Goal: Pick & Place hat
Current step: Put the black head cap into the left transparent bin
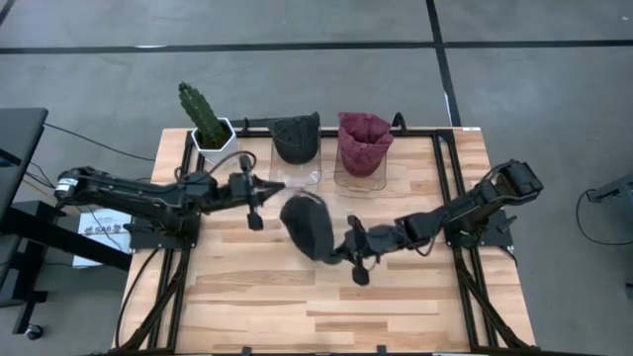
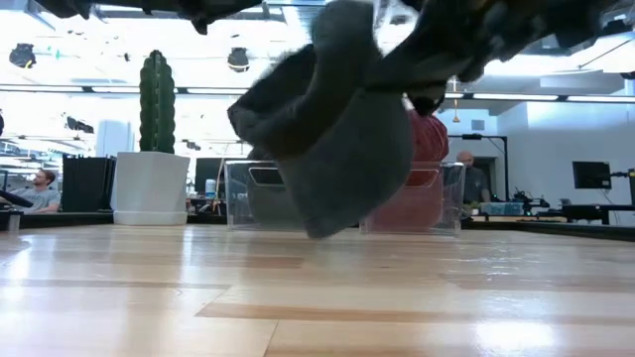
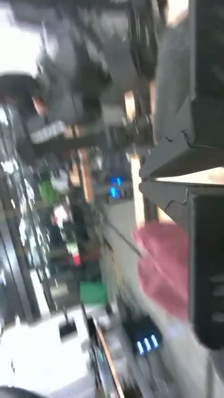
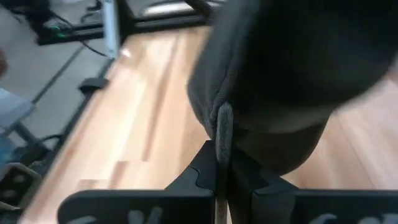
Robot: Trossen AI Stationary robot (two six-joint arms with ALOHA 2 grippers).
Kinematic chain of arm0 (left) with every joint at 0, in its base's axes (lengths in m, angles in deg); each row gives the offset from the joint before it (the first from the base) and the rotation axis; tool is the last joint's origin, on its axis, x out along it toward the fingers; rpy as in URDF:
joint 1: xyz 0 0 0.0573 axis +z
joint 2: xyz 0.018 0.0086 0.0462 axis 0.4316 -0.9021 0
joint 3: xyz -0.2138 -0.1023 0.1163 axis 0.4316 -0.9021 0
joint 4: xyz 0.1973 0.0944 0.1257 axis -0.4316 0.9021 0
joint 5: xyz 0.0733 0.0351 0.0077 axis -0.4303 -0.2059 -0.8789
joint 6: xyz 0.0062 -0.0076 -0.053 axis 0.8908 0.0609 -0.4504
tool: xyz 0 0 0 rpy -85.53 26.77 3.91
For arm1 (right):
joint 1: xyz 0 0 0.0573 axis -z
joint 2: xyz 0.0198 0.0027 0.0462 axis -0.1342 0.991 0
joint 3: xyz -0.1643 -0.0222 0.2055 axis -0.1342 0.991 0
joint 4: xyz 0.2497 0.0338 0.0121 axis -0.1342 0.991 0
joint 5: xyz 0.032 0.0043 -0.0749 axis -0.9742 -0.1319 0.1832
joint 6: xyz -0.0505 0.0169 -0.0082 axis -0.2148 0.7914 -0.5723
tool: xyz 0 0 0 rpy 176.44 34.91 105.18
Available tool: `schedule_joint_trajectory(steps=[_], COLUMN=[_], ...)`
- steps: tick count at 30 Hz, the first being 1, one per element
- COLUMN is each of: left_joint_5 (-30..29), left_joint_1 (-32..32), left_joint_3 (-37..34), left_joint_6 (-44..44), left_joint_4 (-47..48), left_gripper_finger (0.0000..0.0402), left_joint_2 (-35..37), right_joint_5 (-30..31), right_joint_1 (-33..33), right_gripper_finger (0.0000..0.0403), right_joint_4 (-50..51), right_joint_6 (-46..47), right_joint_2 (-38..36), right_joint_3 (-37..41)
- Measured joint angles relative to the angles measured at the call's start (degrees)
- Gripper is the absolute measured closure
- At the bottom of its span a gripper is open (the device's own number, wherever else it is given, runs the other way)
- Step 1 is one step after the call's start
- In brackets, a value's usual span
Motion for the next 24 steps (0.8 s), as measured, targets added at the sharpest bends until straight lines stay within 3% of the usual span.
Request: schedule_joint_trajectory(steps=[5, 9, 14, 19, 24], left_joint_5=[-9.09, -9.11, -9.02, -15.24, -17.30], left_joint_1=[0.04, 0.03, 0.32, 1.73, 4.07], left_joint_3=[-0.04, -0.06, -0.06, -0.08, -0.08], left_joint_6=[0.40, 0.43, 0.36, -0.08, -7.16], left_joint_4=[3.33, 5.25, 6.06, 6.06, 2.89], left_gripper_finger=[0.0382, 0.0383, 0.0385, 0.0385, 0.0385], left_joint_2=[2.96, 1.99, -2.37, -8.30, -13.84], right_joint_5=[0.22, -0.33, -5.37, -10.68, -12.33], right_joint_1=[-3.10, -5.22, -7.23, -9.18, -11.56], right_gripper_finger=[0.0402, 0.0402, 0.0402, 0.0402, 0.0402], right_joint_4=[-1.32, -3.26, -7.47, -11.35, -13.68], right_joint_6=[-1.60, -5.16, -8.86, -12.55, -18.98], right_joint_2=[-1.75, -2.82, -3.18, -3.19, -3.19], right_joint_3=[-0.02, -0.04, -0.09, -0.09, -0.11])
